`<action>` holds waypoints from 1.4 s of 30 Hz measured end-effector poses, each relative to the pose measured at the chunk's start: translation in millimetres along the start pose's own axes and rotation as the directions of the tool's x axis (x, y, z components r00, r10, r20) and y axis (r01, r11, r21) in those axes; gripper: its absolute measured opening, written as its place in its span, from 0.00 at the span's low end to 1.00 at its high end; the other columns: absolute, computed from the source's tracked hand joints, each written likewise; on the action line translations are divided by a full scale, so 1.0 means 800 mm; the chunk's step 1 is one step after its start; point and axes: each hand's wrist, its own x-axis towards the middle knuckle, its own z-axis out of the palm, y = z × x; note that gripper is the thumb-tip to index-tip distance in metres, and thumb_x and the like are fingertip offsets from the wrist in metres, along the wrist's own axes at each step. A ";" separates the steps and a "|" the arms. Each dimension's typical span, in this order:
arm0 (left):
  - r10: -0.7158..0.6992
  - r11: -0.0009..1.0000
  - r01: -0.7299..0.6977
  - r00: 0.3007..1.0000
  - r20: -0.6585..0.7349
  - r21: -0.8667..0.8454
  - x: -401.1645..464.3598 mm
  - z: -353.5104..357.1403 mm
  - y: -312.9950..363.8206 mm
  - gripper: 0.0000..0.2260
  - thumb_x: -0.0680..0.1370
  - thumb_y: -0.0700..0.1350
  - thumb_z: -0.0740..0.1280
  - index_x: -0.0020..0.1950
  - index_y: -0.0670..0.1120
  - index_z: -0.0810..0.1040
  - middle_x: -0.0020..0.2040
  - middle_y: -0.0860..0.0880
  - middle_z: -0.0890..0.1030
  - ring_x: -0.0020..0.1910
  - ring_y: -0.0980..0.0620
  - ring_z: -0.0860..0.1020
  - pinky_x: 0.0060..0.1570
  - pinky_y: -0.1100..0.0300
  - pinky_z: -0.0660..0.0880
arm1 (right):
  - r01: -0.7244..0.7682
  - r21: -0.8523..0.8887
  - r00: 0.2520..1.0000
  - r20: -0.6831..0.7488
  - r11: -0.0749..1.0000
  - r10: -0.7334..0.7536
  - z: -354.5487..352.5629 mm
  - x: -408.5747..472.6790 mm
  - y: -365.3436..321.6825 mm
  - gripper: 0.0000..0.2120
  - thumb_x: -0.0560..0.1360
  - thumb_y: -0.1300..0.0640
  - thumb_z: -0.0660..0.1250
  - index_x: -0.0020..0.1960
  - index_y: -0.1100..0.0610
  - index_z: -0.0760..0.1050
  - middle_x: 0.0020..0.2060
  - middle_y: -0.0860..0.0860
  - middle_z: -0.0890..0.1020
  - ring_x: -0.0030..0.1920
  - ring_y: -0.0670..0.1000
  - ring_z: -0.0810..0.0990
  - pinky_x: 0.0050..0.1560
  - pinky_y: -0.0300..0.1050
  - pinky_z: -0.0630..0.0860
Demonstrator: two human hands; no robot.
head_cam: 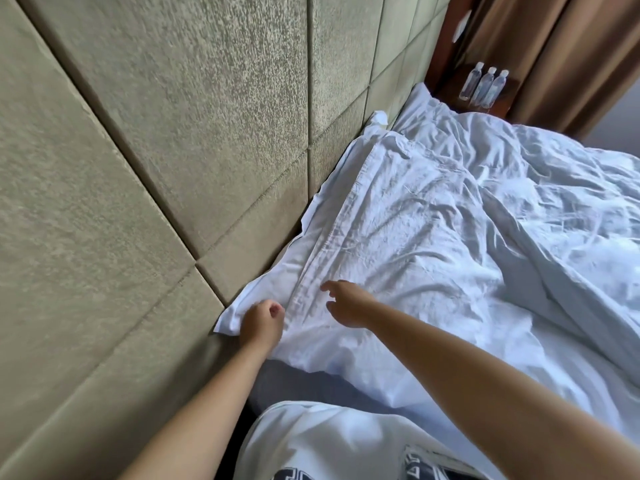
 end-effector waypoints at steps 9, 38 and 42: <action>0.106 0.984 -0.068 0.964 0.242 -0.163 0.085 0.020 0.119 0.15 0.78 0.44 0.64 0.64 0.44 0.73 0.53 0.49 0.77 0.53 0.49 0.76 0.50 0.62 0.69 | -0.065 -0.093 0.996 -0.063 0.994 0.060 -0.048 0.032 0.031 0.23 0.79 0.60 0.55 0.74 0.51 0.63 0.70 0.51 0.66 0.67 0.55 0.70 0.61 0.48 0.69; 0.002 0.941 -0.003 1.000 -0.003 -0.337 0.217 0.057 0.180 0.11 0.73 0.43 0.72 0.46 0.42 0.70 0.47 0.40 0.79 0.46 0.41 0.78 0.45 0.55 0.71 | -0.220 0.002 0.963 -0.158 0.975 0.218 -0.086 0.107 0.085 0.20 0.78 0.58 0.57 0.70 0.51 0.67 0.71 0.49 0.64 0.70 0.53 0.65 0.62 0.49 0.70; 0.023 0.966 -0.001 0.996 0.082 -0.259 0.220 0.060 0.171 0.17 0.72 0.42 0.73 0.56 0.40 0.71 0.54 0.42 0.77 0.52 0.42 0.77 0.50 0.54 0.71 | -0.233 0.016 0.958 -0.169 0.972 0.233 -0.081 0.097 0.093 0.22 0.77 0.59 0.57 0.71 0.51 0.65 0.73 0.49 0.61 0.70 0.54 0.64 0.65 0.50 0.69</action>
